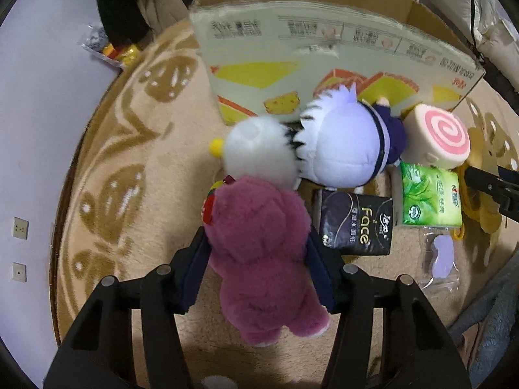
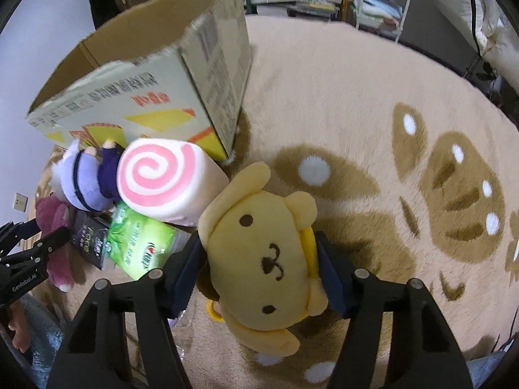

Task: Organize soft objects
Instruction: 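Lower and close the left gripper on the pink bear while the right gripper grasps the yellow dog plush, then lift the pink bear with the left gripper while the right gripper carries the yellow dog over the box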

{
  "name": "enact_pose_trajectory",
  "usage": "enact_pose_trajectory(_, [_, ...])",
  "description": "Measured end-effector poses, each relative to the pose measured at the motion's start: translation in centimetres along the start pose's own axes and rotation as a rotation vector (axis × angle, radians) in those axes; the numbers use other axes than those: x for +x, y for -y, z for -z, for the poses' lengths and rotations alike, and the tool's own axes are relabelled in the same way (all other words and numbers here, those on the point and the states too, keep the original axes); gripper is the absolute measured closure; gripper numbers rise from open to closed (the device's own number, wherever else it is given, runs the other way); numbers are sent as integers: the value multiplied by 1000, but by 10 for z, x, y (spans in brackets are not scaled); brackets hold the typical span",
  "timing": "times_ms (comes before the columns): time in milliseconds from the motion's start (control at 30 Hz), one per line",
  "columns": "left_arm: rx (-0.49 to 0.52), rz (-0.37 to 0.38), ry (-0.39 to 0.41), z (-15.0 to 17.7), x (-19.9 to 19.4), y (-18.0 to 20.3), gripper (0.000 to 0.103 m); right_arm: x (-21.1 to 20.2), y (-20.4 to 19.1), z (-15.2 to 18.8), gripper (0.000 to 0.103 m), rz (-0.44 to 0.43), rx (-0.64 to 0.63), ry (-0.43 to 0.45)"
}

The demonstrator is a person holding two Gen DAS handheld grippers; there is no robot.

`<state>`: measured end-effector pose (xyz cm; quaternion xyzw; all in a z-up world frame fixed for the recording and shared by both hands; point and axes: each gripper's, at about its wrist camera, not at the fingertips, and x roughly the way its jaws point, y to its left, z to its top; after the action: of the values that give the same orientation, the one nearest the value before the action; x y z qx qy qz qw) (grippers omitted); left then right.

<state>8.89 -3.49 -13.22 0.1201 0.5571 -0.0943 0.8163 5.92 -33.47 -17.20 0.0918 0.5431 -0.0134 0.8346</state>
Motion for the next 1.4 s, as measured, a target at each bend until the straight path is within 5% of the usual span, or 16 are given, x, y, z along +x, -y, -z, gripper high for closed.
enact_pose_trajectory(733, [-122, -21, 509, 9, -111, -24, 47, -102, -19, 8, 34, -100, -62, 492])
enact_pose_trajectory(1033, [-91, -50, 622, -14, -142, -21, 47, -138, -35, -21, 34, -95, -116, 628])
enact_pose_trajectory(1400, [-61, -92, 691, -69, -143, -14, 46, -131, -60, -65, 33, -119, -148, 662])
